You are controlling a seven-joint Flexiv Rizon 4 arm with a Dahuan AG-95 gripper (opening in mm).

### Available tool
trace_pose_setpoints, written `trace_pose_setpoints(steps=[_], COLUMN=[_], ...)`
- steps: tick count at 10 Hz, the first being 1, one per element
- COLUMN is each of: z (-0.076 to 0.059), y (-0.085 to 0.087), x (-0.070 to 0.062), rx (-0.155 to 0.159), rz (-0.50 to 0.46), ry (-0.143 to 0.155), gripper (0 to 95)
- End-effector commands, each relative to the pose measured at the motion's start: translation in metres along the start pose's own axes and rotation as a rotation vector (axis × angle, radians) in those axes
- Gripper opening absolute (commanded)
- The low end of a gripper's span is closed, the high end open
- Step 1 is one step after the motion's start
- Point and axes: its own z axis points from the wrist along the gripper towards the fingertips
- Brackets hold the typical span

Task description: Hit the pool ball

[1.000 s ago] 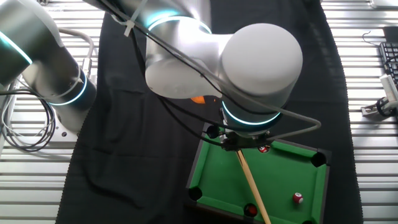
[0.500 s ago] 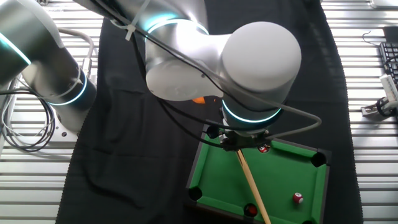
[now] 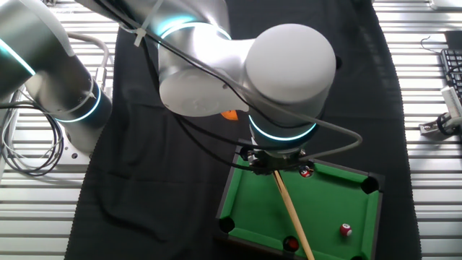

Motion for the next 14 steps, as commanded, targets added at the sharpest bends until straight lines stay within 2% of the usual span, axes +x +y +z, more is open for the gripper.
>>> trace_pose_setpoints(steps=[1, 14], z=[0.000, 0.013], y=[0.000, -0.002], x=[0.000, 0.000], rx=[0.006, 0.018], rz=[0.003, 0.011], ry=[0.003, 0.004], gripper=[38.0, 38.0])
